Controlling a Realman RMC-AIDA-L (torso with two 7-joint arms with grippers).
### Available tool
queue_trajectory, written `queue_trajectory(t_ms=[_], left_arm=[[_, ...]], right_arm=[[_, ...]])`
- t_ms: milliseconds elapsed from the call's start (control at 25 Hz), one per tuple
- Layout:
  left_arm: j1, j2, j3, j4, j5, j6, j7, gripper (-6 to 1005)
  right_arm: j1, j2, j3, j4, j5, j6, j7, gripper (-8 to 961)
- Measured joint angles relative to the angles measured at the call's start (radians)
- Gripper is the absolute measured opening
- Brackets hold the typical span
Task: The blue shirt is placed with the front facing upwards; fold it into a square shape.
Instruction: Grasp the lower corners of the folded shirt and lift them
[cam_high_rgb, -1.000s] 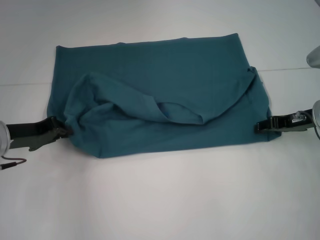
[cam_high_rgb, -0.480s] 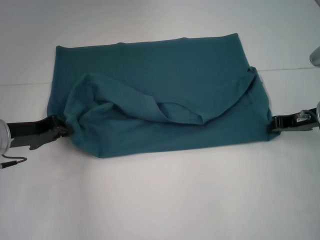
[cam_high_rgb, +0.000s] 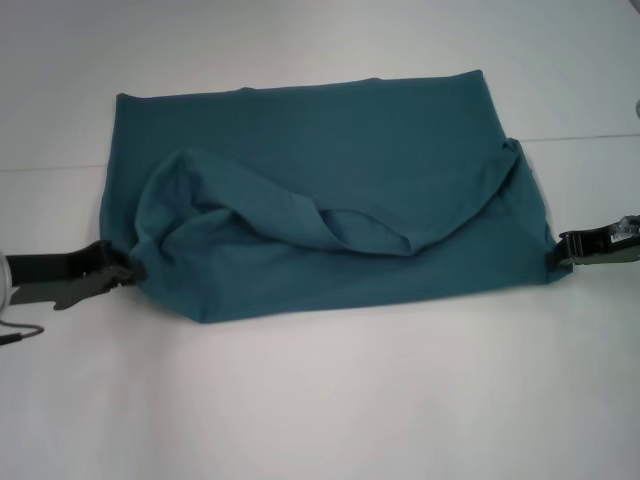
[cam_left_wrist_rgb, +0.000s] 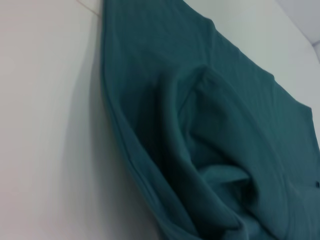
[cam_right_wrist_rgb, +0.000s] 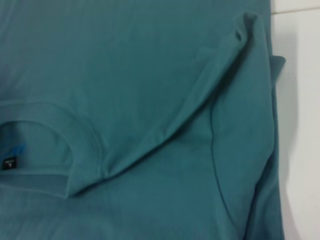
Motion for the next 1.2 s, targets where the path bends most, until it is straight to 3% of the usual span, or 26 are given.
queue_trajectory(t_ms=[200,480,880,1200], left_arm=[[0.038,0.005,0.004,0.072,0.006,0.13,0.015,65],[0.107,0.008,0.003,0.205,0.045,0.378,0.013,64],[0.16,0.0,-0.003,0.294,0.156,0.592,0.015,64],[0.18,-0.003,0.003,0.316,0.249,0.707,0.026,65]], right_arm=[[-0.017,-0.001,0.001,-0.092,-0.048,-0.133,0.017,21],[-0.027,0.021,0.001,-0.212,-0.176,-0.333,0.036,22],[-0.053,0.05,-0.004,-0.29,-0.227,-0.636,-0.018,21],[-0.099,0.066,-0.01,-0.339,-0.264,-0.748,-0.048,21]])
